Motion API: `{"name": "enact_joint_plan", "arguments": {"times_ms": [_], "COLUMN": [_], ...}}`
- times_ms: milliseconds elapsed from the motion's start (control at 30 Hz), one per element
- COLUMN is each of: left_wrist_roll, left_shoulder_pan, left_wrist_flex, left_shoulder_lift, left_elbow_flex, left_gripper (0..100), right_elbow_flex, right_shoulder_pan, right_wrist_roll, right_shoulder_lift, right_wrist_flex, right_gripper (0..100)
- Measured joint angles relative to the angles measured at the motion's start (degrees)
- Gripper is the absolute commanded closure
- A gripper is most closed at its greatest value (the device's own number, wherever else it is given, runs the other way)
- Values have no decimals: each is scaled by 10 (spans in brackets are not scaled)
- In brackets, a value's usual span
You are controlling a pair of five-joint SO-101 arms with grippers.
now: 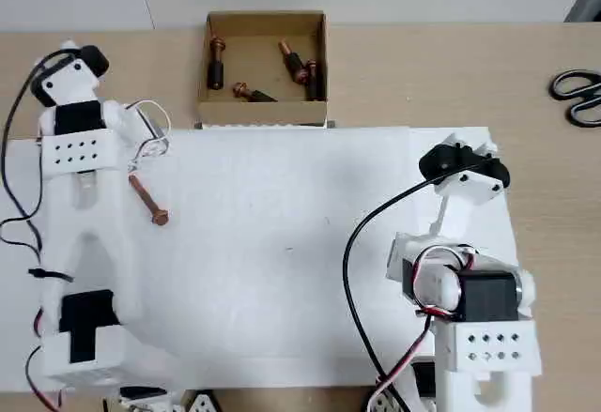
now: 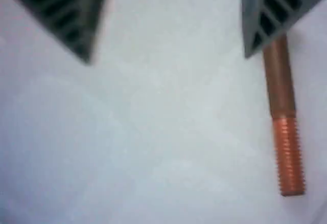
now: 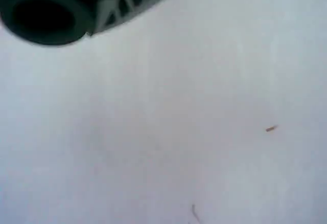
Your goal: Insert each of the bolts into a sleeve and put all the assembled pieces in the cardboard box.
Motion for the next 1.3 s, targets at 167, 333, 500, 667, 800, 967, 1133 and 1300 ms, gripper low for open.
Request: {"name": "enact_joint_plan", "arguments": {"times_ms": [167, 333, 500, 667, 800, 967, 1133, 1300], "left_wrist_roll": [-5, -3, -5, -6, -6, -6, -6, -6], "left_shoulder_pan": [-21, -42, -41, -41, -41, -41, -38, -33], "left_wrist_flex": [0, 0, 0, 0, 0, 0, -9, -33], "left_shoulder_lift": [34, 89, 113, 135, 160, 182, 203, 228], "left_elbow_flex": [-1, -1, -1, -1, -1, -1, -9, -25], "left_gripper": [772, 772, 772, 772, 772, 806, 950, 994], "right_elbow_flex": [0, 0, 0, 0, 0, 0, 0, 0], "right_shoulder_pan": [3, 28, 26, 26, 26, 29, 31, 31], "right_wrist_roll": [0, 0, 0, 0, 0, 0, 0, 0], "right_shoulder_lift": [0, 0, 0, 0, 0, 0, 0, 0], "right_wrist_flex": [0, 0, 0, 0, 0, 0, 0, 0], "right_gripper": [995, 995, 995, 995, 995, 995, 995, 995]}}
